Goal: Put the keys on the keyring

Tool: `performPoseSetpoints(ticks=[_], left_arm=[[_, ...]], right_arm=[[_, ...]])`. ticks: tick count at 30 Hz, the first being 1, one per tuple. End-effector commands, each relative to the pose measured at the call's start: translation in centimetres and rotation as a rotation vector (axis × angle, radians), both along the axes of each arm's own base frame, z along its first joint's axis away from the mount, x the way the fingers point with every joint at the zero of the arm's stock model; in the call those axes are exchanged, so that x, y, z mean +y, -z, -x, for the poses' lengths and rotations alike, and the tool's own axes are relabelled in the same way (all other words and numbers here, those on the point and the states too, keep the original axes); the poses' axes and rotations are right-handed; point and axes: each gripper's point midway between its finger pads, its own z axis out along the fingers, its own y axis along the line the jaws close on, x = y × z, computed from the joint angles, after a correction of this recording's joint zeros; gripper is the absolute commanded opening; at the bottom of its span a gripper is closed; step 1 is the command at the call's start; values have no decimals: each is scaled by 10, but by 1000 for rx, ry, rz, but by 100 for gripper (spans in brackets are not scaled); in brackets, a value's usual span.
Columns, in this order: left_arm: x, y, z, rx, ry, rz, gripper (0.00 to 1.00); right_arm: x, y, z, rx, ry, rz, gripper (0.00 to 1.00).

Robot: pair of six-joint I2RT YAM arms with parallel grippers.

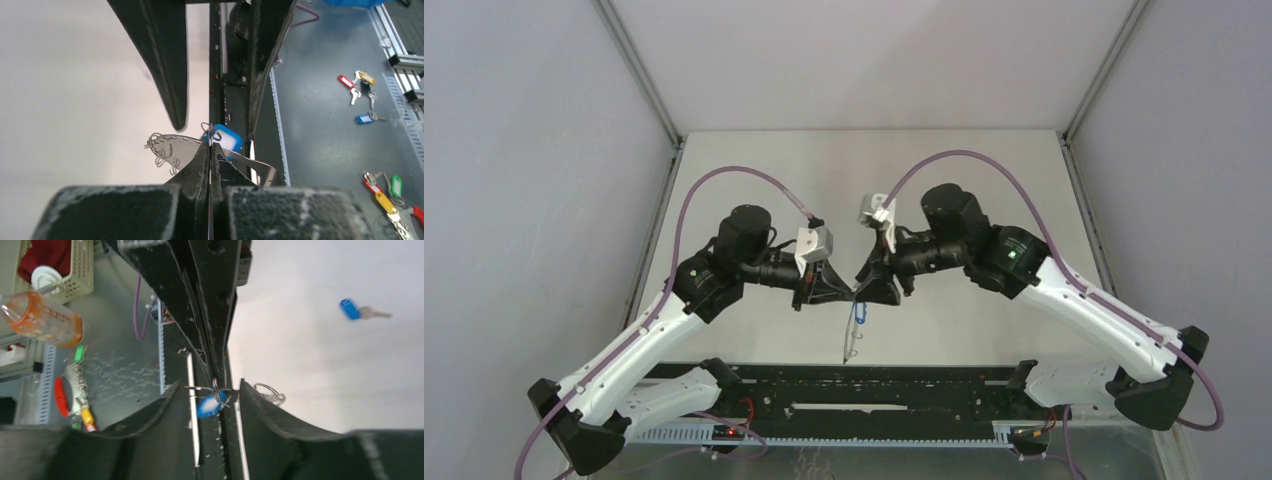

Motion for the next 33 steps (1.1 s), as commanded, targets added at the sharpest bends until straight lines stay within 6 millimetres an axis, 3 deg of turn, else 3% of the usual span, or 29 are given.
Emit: performPoseSetpoints(ticks=[1, 7, 16, 19, 22, 33], left_arm=[[-9, -48, -11, -47, -81, 164, 0], [-11, -76, -19, -38, -149, 269, 0], [-16, -107, -19, -37, -134, 350, 0], [-17, -116, -18, -60, -130, 378, 0], [-15, -121, -16, -73, -120, 389, 0], [-12, -134, -13, -116, -114, 417, 0]], right_arm=[[-18, -52, -3, -24, 42, -230, 56], [-44, -70, -15, 44, 128, -353, 57], [-44, -97, -14, 90, 66, -486, 52], [-42, -104, -9, 101, 23, -514, 45], [-41, -105, -8, 124, 8, -521, 42], [-39, -83, -14, 151, 54, -486, 51]])
